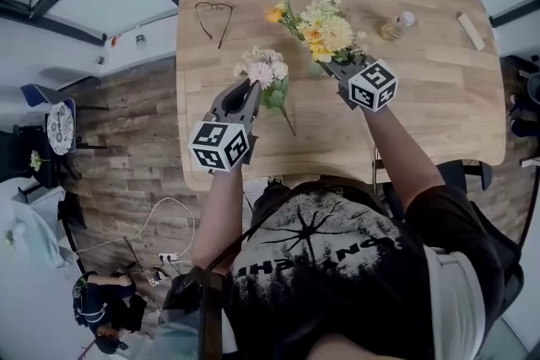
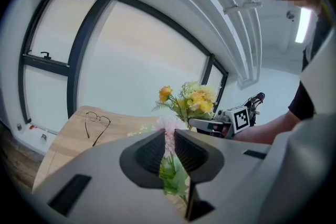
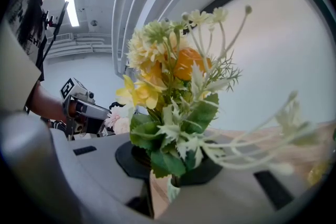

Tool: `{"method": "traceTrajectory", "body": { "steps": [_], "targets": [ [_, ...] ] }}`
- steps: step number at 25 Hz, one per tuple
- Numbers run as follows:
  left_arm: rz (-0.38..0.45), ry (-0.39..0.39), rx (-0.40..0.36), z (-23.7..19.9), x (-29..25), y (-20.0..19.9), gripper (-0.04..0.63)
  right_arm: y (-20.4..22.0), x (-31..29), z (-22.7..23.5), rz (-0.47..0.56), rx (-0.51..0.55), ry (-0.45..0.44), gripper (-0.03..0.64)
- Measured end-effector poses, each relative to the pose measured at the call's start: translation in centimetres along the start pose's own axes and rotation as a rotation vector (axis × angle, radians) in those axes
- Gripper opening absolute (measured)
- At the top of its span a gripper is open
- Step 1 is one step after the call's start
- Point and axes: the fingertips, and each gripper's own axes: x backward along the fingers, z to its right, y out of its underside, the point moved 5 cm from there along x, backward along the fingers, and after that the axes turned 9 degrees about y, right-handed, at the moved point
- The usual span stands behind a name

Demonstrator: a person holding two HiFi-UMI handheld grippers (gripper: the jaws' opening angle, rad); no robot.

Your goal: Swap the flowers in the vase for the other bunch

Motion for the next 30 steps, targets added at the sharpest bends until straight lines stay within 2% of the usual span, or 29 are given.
{"method": "traceTrajectory", "body": {
  "steps": [18, 24, 30],
  "targets": [
    [0.005, -0.021, 0.022, -0.3, 1.1, 0.8, 0.066, 2.0, -0.6, 0.9, -0.027, 0.000, 0.070, 0.094],
    [0.004, -0.024, 0.023, -0.3, 1.3, 1.0, 0.066, 2.4, -0.7, 1.3, -0.035, -0.032, 0.091, 0.137],
    [0.001, -0.021, 0.023, -0.3, 1.5, 1.0, 0.066, 3.2, -0.5, 1.7, -0.065, -0.055, 0.124, 0.239]
  ]
}}
